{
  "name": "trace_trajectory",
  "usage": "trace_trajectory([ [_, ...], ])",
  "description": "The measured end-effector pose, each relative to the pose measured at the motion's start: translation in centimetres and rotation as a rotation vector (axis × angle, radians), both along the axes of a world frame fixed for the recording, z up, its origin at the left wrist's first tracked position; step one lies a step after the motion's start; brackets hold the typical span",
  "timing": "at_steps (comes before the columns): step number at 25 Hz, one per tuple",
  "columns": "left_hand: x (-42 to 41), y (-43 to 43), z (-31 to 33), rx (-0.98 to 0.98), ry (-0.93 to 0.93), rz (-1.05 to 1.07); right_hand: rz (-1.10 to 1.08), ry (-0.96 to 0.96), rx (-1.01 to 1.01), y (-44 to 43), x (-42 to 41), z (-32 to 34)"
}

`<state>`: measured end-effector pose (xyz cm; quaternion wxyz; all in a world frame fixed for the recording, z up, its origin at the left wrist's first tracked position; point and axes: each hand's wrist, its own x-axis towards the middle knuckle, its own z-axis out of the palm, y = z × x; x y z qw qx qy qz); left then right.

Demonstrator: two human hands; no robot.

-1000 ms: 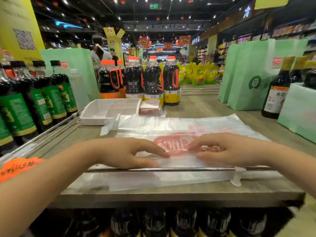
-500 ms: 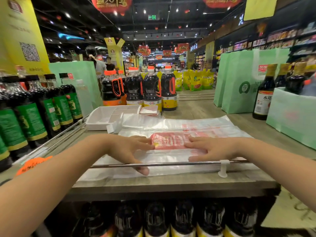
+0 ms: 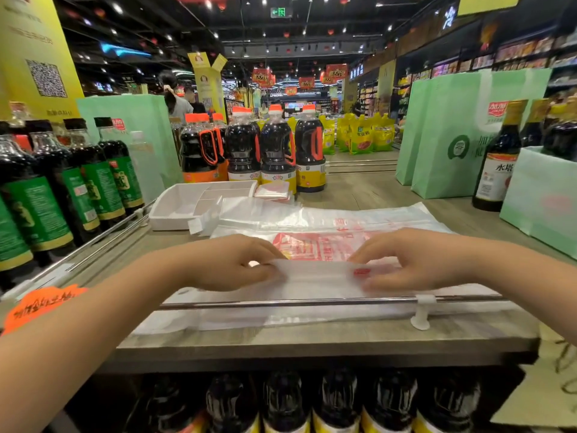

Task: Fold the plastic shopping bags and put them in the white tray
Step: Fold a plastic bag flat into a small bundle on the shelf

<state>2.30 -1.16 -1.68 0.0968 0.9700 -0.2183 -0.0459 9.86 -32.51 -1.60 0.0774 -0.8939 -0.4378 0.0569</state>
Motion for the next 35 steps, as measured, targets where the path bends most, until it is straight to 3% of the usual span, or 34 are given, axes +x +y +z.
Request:
trace_trajectory([
  [7, -1.1, 2.9, 1.9, -0.189, 0.140, 0.132, -0.121, 0.032, 0.049, -3.5, 0.5, 2.1],
  [12, -1.1, 5.1, 2.4, -0.190, 0.234, 0.231, -0.226, 0.077, 0.055, -5.8, 2.0, 2.4],
  [15, -0.7, 6.3, 1.8, -0.196, 0.160, 0.328, -0.326, 0.030, 0.127, -6.4, 2.5, 2.0],
  [18, 0.1, 6.2, 0.7, -0.073, -0.062, 0.428, -0.400, -0.081, 0.106, -6.0, 2.7, 1.1],
  [22, 0.6, 3.9, -0.8, 0.120, -0.264, 0.158, -0.312, -0.202, -0.069, -5.5, 3.1, -0.1],
  [26, 0.7, -0.5, -1.6, 0.127, -0.047, -0.074, -0.160, -0.094, -0.038, -3.1, 2.1, -1.0],
  [31, 1.5, -2.1, -2.3, 0.177, 0.068, -0.106, 0.000, 0.020, -0.063, -0.4, 1.3, -2.3],
  [35, 1.0, -0.6, -2.0, 0.196, 0.090, -0.033, -0.068, 0.002, -0.054, -1.7, 1.3, -2.0],
])
